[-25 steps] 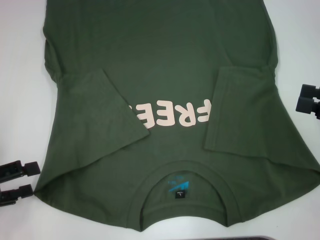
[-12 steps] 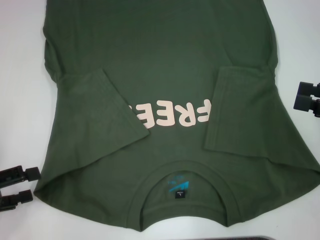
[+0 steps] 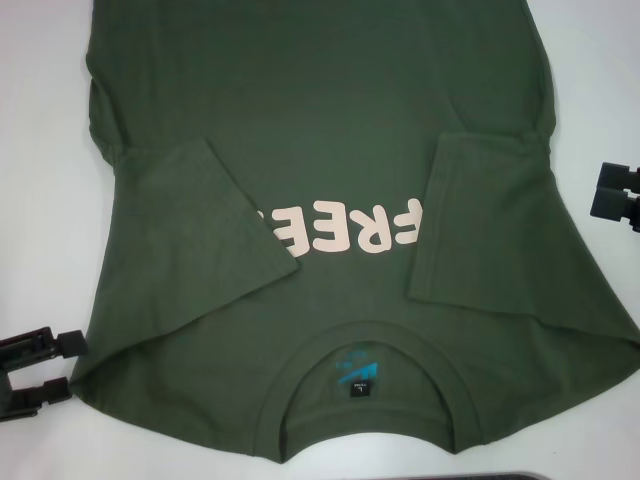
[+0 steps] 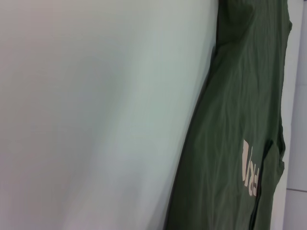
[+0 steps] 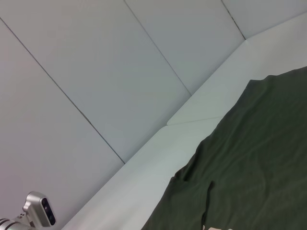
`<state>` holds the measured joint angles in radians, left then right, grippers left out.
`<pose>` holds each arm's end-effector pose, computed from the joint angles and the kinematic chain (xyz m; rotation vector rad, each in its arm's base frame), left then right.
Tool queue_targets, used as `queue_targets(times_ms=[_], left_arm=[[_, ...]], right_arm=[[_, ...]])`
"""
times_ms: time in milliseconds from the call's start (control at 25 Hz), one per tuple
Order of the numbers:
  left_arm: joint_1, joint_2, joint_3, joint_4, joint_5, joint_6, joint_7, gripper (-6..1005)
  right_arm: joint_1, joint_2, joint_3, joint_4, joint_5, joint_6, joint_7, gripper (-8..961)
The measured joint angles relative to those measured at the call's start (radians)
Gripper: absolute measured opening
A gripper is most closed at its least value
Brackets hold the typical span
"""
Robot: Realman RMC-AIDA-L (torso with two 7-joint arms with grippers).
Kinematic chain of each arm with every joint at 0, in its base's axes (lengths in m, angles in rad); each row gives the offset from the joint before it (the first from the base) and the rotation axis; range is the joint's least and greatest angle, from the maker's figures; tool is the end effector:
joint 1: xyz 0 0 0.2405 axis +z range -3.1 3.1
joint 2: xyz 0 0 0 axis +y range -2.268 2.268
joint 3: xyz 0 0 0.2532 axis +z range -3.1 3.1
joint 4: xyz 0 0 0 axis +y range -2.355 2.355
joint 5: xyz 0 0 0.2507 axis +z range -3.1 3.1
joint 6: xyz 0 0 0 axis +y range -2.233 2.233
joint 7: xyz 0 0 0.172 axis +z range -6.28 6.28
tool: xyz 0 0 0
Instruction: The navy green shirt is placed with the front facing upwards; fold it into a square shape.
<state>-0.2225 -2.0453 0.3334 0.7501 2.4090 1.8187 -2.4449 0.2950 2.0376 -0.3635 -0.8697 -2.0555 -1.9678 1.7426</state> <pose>-0.4038 0.2166 0.0273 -1.7819 -2.4538 -0.6354 0.3343 0.2733 0.0808 -2.5023 1.1634 0.9296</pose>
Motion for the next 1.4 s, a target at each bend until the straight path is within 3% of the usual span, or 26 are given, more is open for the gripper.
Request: queue_targets(times_ms=[1400], left_arm=[[-0.053, -0.001, 0.009, -0.056, 0.029, -0.044, -0.001, 873]], right_arm=[[0.023, -0.005, 0.001, 0.026, 0.000, 0.002, 0.000, 911]])
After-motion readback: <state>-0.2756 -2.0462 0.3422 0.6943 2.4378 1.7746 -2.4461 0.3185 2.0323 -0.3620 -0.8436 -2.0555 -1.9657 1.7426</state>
